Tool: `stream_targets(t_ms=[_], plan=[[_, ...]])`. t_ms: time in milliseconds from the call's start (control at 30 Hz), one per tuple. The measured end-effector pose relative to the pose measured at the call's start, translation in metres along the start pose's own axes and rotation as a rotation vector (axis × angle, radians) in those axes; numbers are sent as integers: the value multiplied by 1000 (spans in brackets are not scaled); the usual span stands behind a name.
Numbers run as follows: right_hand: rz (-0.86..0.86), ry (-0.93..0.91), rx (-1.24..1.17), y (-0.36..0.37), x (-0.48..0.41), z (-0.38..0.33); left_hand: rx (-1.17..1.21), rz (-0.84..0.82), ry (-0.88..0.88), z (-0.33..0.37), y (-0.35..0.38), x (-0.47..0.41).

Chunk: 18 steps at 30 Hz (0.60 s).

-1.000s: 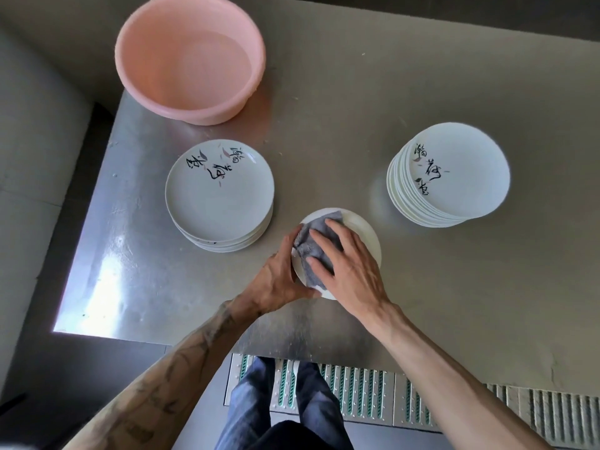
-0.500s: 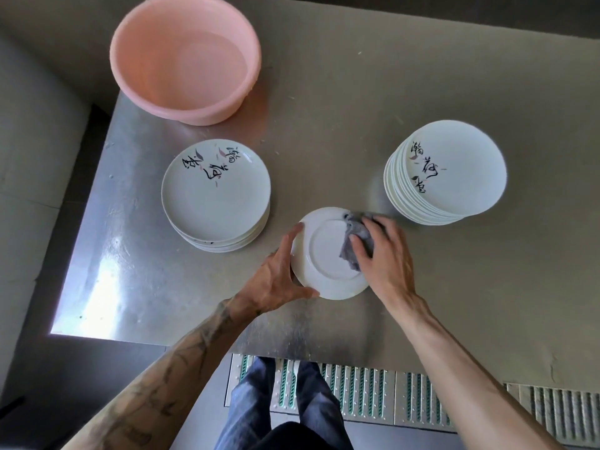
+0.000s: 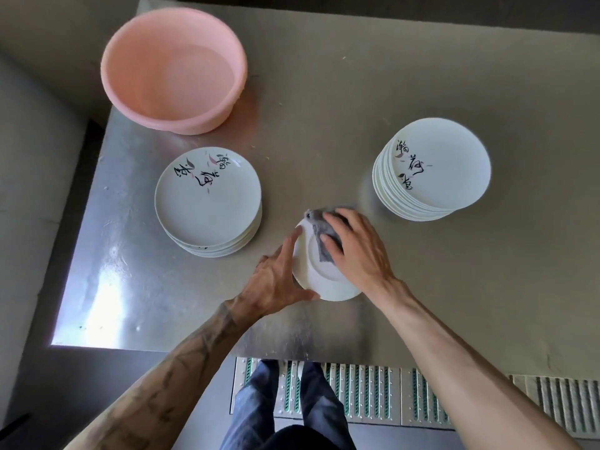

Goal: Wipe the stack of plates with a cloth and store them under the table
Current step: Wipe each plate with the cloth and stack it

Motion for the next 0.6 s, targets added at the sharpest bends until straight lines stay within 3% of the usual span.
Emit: stream_targets(t_ms=[133, 267, 367, 600], plan=[[-92, -160, 9, 8, 6, -14, -2, 1, -14, 2, -2, 2], [-41, 77, -59, -11, 2, 13, -32, 6, 17, 4, -6, 1], [5, 130, -80, -17, 28, 19, -118, -2, 46, 6, -5, 1], [-33, -83, -17, 0, 30, -7, -167, 77, 59, 4, 3, 13]])
Point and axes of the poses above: each hand's wrist, its own x-axis away from the middle knuckle, its own y-axis out of the palm, z = x × y, the point moved 2 cm from there along -x, towards the middle knuckle, and after that the axes turned 9 degrees about -x, right-handed, at the moved point
